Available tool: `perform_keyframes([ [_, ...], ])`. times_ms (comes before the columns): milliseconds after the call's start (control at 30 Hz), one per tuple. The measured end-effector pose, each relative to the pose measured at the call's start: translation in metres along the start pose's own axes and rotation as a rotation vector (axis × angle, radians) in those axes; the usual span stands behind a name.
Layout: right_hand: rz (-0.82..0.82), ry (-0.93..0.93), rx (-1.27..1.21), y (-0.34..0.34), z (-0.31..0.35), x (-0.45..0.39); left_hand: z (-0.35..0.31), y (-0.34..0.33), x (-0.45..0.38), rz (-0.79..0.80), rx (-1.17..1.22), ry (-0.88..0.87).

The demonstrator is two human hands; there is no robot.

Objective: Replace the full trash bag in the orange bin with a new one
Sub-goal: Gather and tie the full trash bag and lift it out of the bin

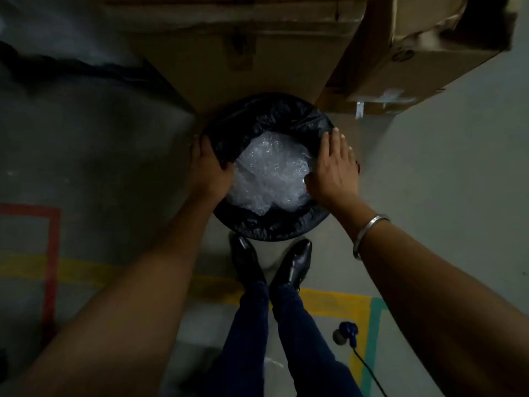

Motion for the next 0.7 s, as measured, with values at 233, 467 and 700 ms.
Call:
perform_keyframes([
  [233,-0.026,-0.057,0.043,-0.031,-0.018,-0.008,0.060,-0.035,0.007,-0.091,0.114,0.302],
  [467,-0.190,-0.194,-0.126,-0.029,-0.044,-0.018,0.106,-0.048,0.019,-0.077,0.154,0.516],
  [700,-0.089,-0.301,-0.201,-0.037,-0.056,-0.031,0.122,-0.037,0.023,-0.225,0.183,0.542],
])
Point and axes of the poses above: each hand's wrist, its own x-axis away from the middle knuckle, its own y-axis out of the back of the hand, z = x × y, the point moved 10 cm from there along -x, towards the middle knuckle, and after that the axes turned 11 degrees about -y, right-handed, at the moved point
